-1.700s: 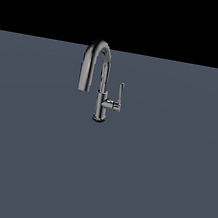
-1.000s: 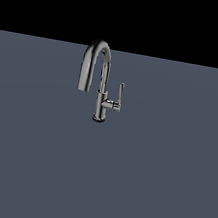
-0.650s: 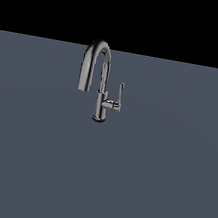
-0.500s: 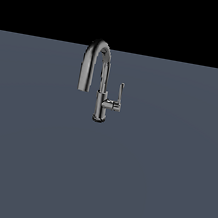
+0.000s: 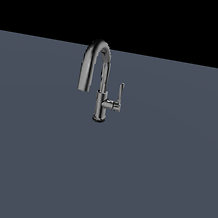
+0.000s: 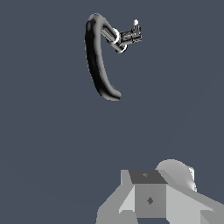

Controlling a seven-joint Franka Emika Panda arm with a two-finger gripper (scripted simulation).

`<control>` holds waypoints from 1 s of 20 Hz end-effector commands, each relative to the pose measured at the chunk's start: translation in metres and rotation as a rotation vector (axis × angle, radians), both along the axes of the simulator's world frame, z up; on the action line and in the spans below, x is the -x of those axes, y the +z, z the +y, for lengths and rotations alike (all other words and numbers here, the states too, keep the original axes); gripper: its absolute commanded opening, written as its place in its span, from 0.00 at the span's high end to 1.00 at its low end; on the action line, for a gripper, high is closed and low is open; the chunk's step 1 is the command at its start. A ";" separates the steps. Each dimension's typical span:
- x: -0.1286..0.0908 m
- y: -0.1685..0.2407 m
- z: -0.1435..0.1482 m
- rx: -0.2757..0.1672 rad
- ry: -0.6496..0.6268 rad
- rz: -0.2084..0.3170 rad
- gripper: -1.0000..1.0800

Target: Turn on the faucet by rotating a designated handle.

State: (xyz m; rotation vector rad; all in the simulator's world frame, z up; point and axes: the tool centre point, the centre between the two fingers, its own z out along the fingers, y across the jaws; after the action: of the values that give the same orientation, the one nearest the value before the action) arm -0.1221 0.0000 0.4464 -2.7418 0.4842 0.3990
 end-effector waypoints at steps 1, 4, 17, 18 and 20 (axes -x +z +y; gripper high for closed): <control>-0.015 -0.007 -0.002 -0.045 -0.047 0.035 1.00; -0.033 -0.017 -0.005 -0.101 -0.104 0.078 1.00; -0.108 -0.072 -0.022 -0.361 -0.367 0.275 1.00; -0.114 -0.077 -0.024 -0.382 -0.388 0.291 1.00; -0.124 -0.088 -0.027 -0.425 -0.431 0.323 1.00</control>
State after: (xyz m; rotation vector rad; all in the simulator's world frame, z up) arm -0.0063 -0.0242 0.3664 -2.1530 0.9009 0.7140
